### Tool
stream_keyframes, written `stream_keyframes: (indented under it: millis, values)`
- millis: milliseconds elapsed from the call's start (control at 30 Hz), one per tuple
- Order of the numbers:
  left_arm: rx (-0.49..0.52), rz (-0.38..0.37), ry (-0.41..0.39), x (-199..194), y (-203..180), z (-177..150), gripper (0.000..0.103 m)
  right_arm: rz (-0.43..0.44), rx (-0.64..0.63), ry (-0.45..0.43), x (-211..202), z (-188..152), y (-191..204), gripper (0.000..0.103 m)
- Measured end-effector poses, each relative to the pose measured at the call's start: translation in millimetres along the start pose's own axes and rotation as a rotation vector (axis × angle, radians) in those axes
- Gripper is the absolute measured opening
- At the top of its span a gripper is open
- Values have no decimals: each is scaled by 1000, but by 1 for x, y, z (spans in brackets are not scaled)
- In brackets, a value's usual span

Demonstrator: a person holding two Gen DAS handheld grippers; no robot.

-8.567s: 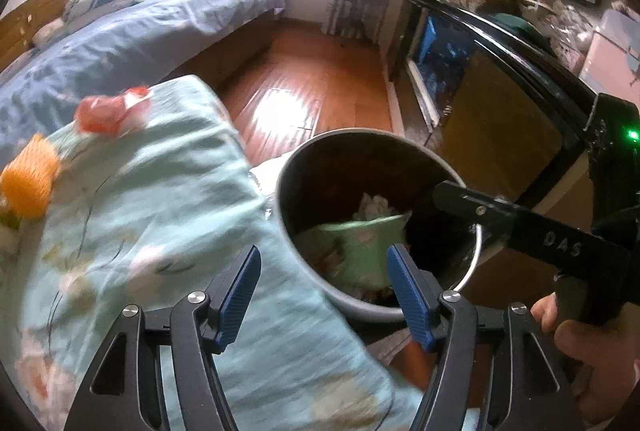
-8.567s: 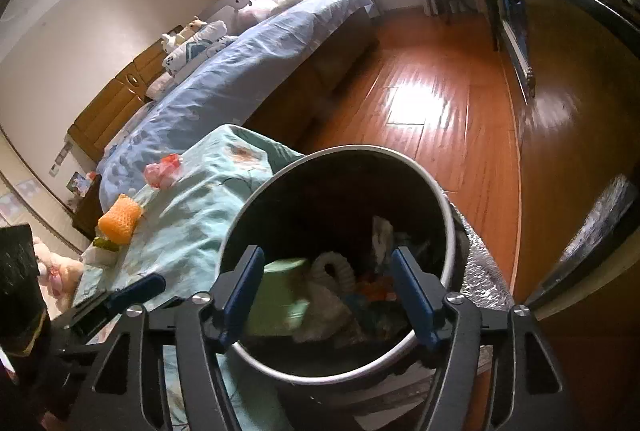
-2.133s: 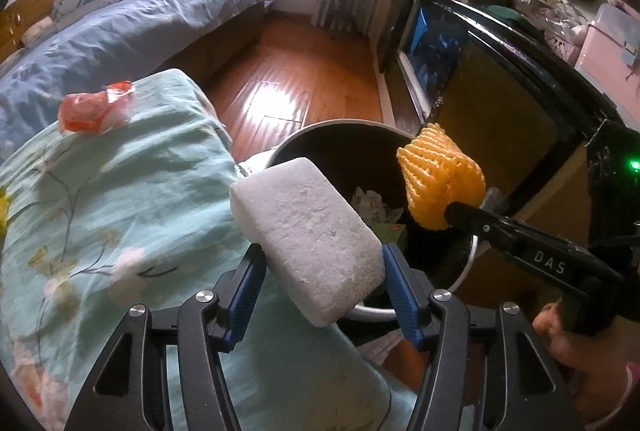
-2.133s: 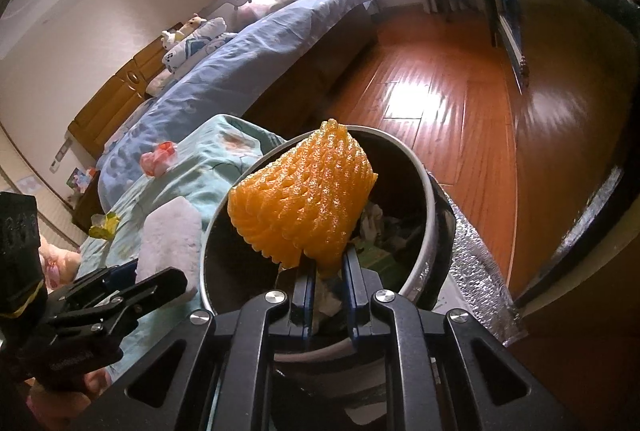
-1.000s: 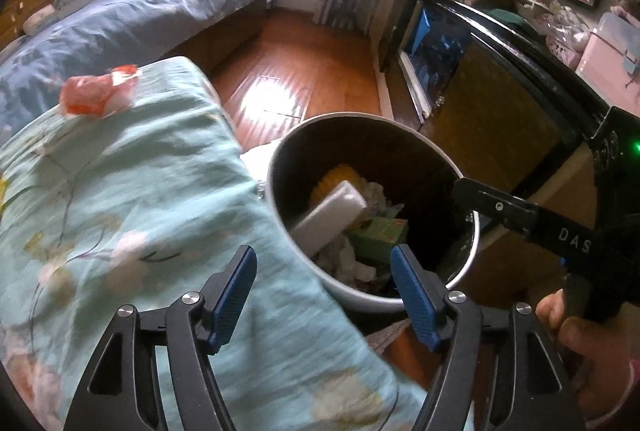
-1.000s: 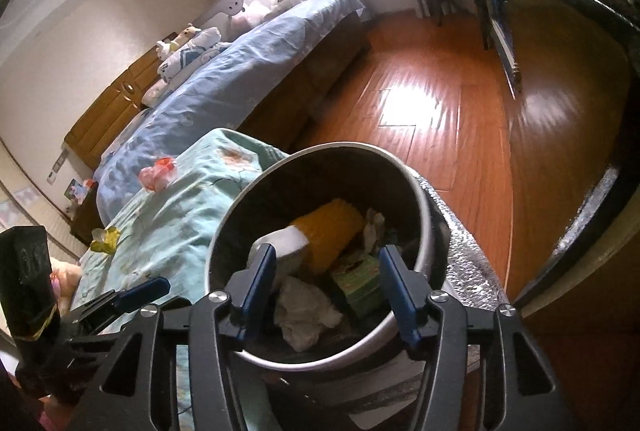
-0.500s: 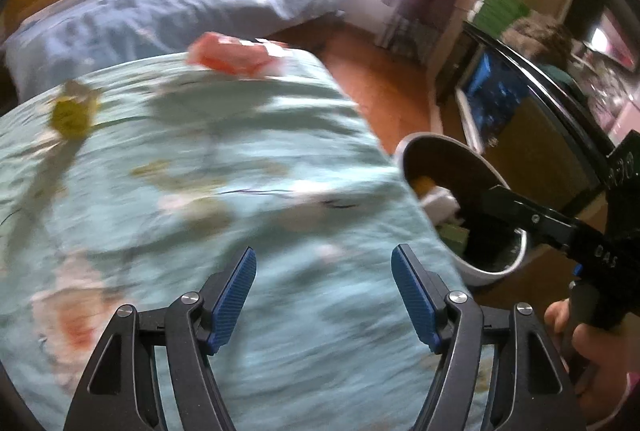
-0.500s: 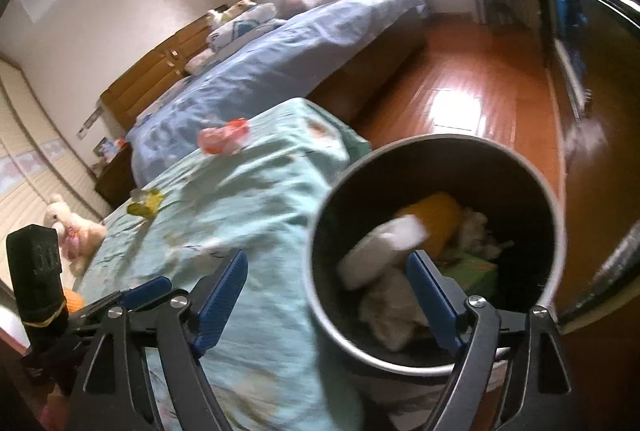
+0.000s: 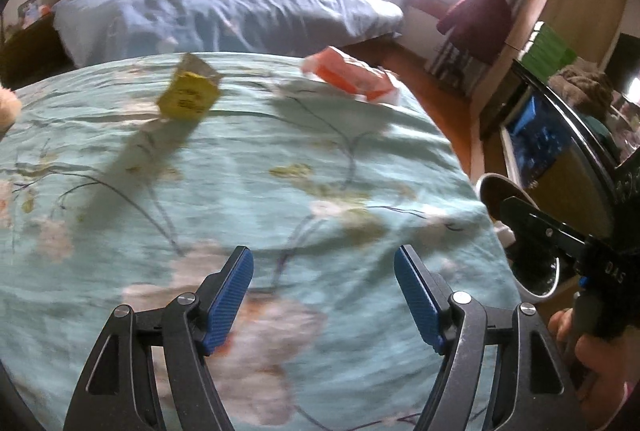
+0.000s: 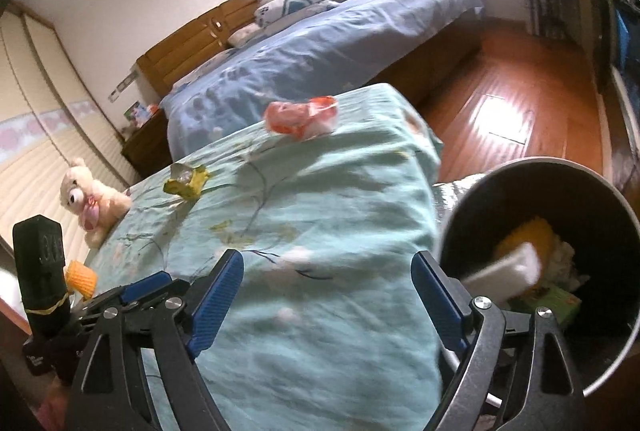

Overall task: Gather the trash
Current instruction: 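Move both open tools back over the bed toward the yellow wrapper and plastic bag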

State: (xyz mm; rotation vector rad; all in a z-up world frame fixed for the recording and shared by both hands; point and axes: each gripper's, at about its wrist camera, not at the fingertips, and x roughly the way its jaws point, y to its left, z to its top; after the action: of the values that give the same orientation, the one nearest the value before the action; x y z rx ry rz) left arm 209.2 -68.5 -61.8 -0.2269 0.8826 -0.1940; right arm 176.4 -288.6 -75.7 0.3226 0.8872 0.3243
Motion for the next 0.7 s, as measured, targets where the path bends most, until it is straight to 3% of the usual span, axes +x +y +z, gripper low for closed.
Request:
stream_keyframes:
  millis: [367, 700]
  values:
    - [-54, 62, -10, 7, 37, 21, 73, 37, -53, 12, 32, 19, 18, 88]
    - [-75, 137, -33, 31, 61, 59, 73, 58, -89, 37, 81, 58, 15, 88]
